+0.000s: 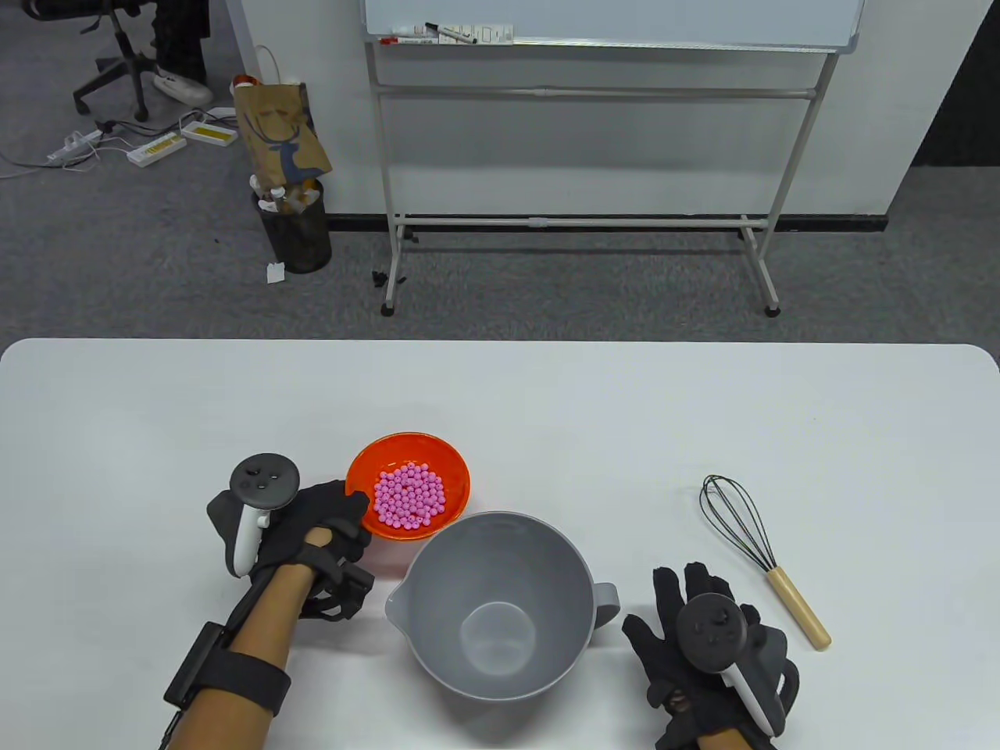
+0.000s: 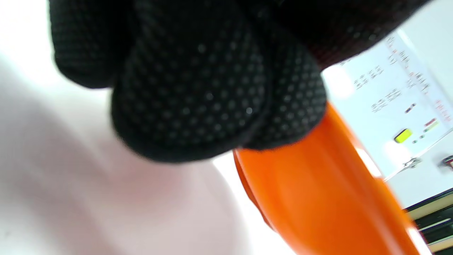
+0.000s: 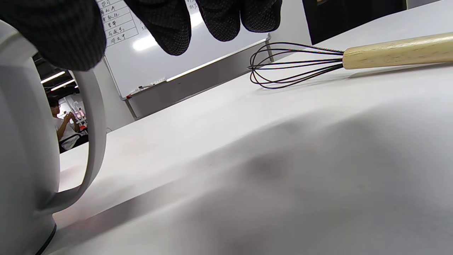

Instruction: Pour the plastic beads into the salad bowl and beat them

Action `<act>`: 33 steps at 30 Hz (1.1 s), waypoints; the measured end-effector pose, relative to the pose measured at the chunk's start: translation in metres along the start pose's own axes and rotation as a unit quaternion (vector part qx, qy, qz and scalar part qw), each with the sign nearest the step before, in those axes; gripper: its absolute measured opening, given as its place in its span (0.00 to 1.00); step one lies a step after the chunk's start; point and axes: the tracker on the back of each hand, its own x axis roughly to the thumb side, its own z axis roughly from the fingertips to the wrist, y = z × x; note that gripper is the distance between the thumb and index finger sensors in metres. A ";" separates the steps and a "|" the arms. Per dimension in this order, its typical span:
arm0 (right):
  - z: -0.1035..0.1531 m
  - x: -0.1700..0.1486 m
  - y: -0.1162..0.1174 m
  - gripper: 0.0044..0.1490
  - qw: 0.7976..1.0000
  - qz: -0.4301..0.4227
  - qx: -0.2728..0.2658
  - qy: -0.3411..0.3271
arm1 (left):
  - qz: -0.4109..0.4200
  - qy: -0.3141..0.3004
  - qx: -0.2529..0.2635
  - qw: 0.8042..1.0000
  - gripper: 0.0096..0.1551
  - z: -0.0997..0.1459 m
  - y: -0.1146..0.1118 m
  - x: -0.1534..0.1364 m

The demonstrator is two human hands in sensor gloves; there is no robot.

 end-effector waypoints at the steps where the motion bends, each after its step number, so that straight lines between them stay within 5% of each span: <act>1: 0.000 0.000 0.000 0.49 1.000 0.000 0.000 -0.001 | 0.005 -0.006 0.003 1.000 0.32 0.005 0.008 0.004; 10: 0.000 0.001 0.000 0.49 1.000 -0.003 -0.002 -0.004 | -0.007 -0.098 0.030 0.995 0.32 0.054 0.040 0.047; 18: 0.001 0.002 0.000 0.49 1.000 -0.004 -0.009 -0.009 | -0.146 -0.209 0.086 0.963 0.32 0.099 0.014 0.092; 22: 0.002 0.002 0.001 0.49 1.000 -0.001 -0.008 -0.012 | -0.261 -0.289 0.145 0.910 0.31 0.124 -0.011 0.111; 26: 0.002 0.002 0.001 0.49 1.000 -0.003 -0.008 -0.012 | -0.400 -0.380 0.224 0.804 0.30 0.153 -0.041 0.122; 27: 0.002 0.002 0.001 0.49 1.000 -0.003 -0.008 -0.012 | -0.440 -0.405 0.255 0.760 0.30 0.162 -0.050 0.123; 29: 0.002 0.002 0.001 0.49 1.000 -0.002 -0.007 -0.011 | -0.484 -0.430 0.294 0.703 0.30 0.173 -0.062 0.122; 33: 0.003 0.003 0.001 0.49 1.000 0.001 -0.007 -0.010 | -0.501 -0.461 0.323 0.658 0.29 0.182 -0.075 0.118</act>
